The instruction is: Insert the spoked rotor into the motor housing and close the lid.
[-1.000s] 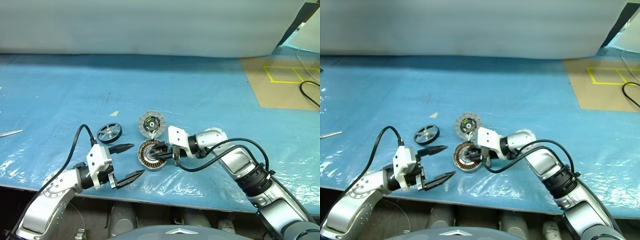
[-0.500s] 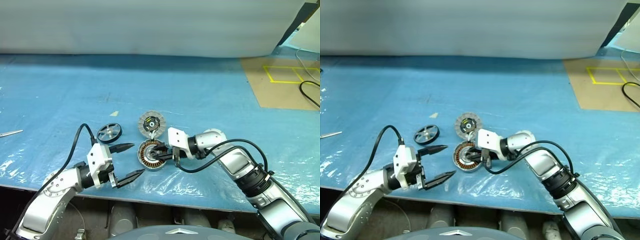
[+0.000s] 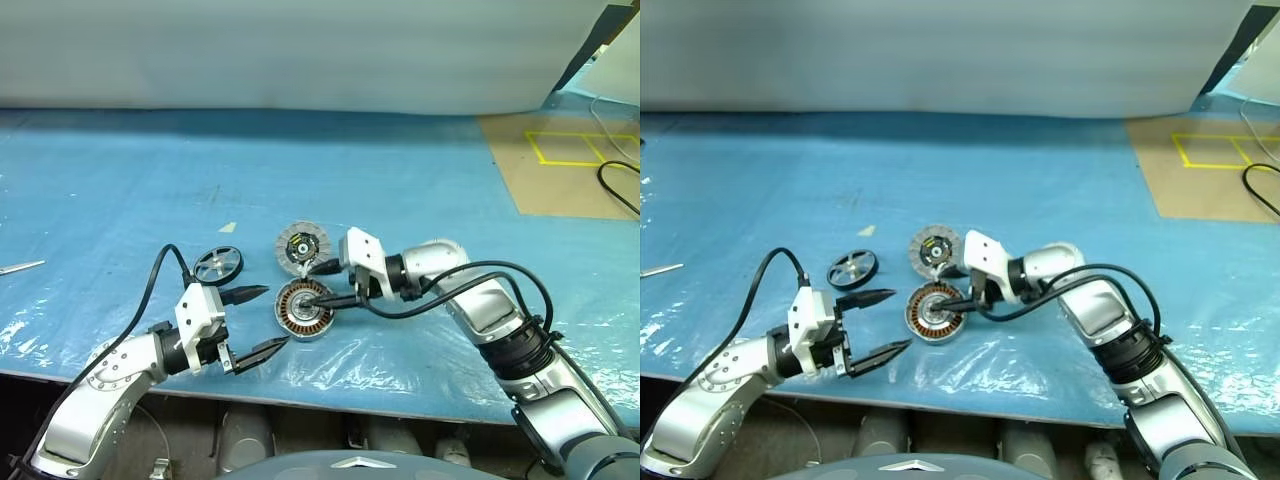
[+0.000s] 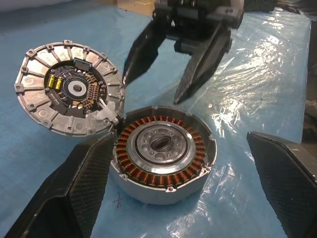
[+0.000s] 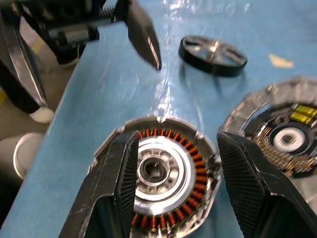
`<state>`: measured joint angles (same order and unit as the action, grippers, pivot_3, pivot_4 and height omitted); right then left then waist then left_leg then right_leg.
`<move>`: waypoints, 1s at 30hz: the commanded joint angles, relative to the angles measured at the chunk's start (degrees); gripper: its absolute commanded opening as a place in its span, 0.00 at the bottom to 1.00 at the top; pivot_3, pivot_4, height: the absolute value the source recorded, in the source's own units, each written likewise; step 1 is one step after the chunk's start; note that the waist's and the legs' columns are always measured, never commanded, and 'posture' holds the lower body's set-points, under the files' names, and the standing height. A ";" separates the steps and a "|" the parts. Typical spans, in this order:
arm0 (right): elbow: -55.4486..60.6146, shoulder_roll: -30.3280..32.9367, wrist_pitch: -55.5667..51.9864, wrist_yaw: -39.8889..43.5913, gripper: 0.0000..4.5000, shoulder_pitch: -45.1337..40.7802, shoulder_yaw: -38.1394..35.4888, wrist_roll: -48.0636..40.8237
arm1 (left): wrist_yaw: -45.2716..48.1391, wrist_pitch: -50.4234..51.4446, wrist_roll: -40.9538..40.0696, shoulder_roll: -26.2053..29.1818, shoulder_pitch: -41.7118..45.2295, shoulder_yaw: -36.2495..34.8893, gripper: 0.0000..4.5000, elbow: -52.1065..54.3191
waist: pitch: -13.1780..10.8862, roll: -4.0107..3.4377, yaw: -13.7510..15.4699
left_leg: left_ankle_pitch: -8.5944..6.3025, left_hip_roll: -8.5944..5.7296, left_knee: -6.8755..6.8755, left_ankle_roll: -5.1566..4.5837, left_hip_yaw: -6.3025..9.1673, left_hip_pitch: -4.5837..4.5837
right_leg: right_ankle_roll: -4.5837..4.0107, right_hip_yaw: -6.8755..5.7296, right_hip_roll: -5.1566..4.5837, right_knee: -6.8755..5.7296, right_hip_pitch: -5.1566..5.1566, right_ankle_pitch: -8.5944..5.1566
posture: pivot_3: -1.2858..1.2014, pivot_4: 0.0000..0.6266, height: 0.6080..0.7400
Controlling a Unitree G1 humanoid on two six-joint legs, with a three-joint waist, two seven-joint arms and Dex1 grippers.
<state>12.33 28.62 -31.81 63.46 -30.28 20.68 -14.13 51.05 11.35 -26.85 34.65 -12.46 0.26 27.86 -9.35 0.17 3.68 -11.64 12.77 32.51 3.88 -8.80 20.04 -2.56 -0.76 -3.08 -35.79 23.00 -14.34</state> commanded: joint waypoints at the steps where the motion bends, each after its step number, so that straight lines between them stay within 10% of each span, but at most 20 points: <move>1: 2.57 -0.66 -1.16 0.00 0.45 -0.41 -0.48 -2.29 | -0.30 0.23 -1.02 -0.08 0.44 -0.26 1.00 2.66 | 0.00 0.00 0.05 | 0.00 0.00 0.00 0.00 0.00 0.01 | 0.00 0.00 0.00 0.01 0.00 0.00 | 0.52 0.24 1.00; 7: 0.89 -1.68 1.48 -1.91 0.00 3.02 4.83 1.92 | -0.12 -0.06 -1.04 -0.07 -0.08 -0.39 1.00 2.52 | 0.00 0.01 0.14 | 0.00 -0.01 -0.06 0.01 0.00 0.04 | 0.01 -0.01 0.00 0.05 0.01 0.00 | 0.52 0.24 1.00; 30: -4.94 -1.05 6.06 -3.03 0.00 5.99 8.63 7.64 | 0.48 -1.54 -0.70 -0.01 -0.77 -0.74 1.00 1.70 | 0.01 0.02 0.03 | 0.00 0.00 0.03 0.01 0.00 0.02 | 0.01 0.00 -0.01 0.02 -0.01 0.01 | 0.52 0.24 1.00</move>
<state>8.02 26.86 -26.50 59.93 -25.23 28.10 -7.79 51.08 11.05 -27.34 34.35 -13.28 0.31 27.98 -9.34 0.19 3.71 -11.64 12.77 32.54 3.88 -8.80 20.06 -2.55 -0.76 -3.08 -35.77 22.98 -14.33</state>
